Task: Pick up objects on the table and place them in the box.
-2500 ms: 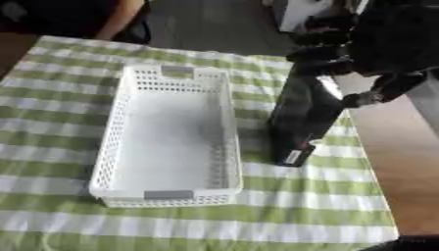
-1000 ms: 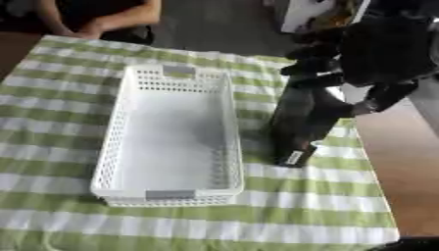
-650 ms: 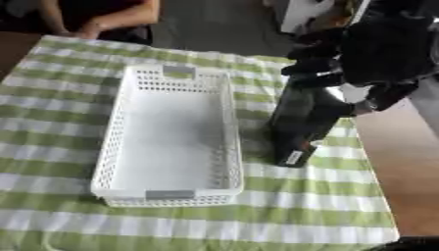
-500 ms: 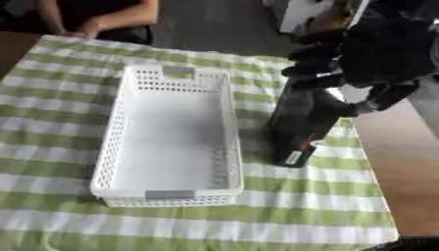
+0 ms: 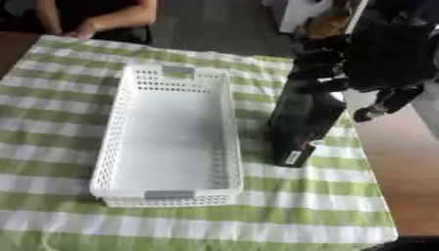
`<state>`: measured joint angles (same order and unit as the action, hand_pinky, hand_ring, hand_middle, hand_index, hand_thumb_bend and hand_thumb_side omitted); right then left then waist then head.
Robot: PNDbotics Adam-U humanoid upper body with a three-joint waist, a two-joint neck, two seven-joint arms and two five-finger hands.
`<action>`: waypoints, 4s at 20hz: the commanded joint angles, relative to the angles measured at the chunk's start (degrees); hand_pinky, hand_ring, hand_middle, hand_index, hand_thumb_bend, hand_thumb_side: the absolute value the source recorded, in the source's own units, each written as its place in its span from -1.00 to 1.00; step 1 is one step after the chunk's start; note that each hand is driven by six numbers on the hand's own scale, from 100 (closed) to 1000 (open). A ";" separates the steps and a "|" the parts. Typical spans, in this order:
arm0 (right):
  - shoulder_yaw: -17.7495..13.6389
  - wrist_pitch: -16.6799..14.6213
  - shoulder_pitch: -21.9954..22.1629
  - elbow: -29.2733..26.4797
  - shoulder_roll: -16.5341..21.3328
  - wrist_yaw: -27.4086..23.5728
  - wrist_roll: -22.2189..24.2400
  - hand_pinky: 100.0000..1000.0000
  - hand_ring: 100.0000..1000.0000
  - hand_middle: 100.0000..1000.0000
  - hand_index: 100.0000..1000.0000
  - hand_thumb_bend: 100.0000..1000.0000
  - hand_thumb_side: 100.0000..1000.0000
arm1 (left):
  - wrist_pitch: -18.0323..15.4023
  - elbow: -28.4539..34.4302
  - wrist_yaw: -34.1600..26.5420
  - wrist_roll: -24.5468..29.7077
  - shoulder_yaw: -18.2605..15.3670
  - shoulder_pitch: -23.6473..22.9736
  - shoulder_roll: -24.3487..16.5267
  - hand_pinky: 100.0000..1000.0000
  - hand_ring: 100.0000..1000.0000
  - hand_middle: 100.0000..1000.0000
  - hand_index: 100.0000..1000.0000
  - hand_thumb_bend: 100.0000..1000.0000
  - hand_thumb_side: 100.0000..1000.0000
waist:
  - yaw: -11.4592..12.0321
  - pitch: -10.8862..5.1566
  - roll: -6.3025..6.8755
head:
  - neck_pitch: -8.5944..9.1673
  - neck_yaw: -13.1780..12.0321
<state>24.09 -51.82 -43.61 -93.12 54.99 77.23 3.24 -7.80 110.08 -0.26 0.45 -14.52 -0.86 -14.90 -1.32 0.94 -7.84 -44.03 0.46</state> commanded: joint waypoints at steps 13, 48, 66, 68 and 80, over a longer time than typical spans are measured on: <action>0.31 0.30 -2.44 0.65 -0.18 -1.32 2.95 1.00 1.00 1.00 1.00 0.12 -0.46 | 0.00 0.73 -0.03 0.35 0.16 0.42 -1.31 0.51 1.00 1.00 0.78 -0.83 1.00 | 0.27 -0.50 0.26 | 0.57 0.17; 1.64 0.34 -2.18 3.85 -0.46 0.90 1.94 1.00 1.00 1.00 1.00 -0.07 -0.45 | 0.02 0.59 0.04 0.39 0.07 0.31 -1.47 0.51 1.00 1.00 0.78 -0.83 1.00 | 0.22 -0.48 -0.01 | 0.43 0.05; 1.30 1.06 -0.83 3.53 0.55 0.19 3.08 1.00 1.00 1.00 1.00 -0.17 -0.46 | 0.02 0.54 -0.01 0.38 0.09 0.24 -1.60 0.51 1.00 1.00 0.77 -0.82 1.00 | 0.16 -0.49 -0.19 | 0.48 0.06; 1.37 1.06 -0.80 3.87 0.52 0.34 3.19 1.00 1.00 1.00 1.00 -0.17 -0.47 | 0.02 0.56 -0.02 0.35 0.06 0.25 -1.59 0.51 1.00 1.00 0.77 -0.82 1.00 | 0.19 -0.50 -0.19 | 0.50 0.07; 1.25 1.42 -0.36 6.36 0.03 1.80 2.71 1.00 1.00 1.00 1.00 -0.22 -0.47 | 0.01 0.56 -0.11 0.45 0.14 0.31 -1.58 0.51 1.00 1.00 0.77 -0.83 1.00 | 0.24 -0.43 -0.11 | 0.49 0.25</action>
<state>26.26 -50.49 -43.17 -86.79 53.47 78.85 6.08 -7.67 110.06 -0.26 0.80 -14.50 -0.89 -15.36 -1.04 0.94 -8.26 -44.03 0.54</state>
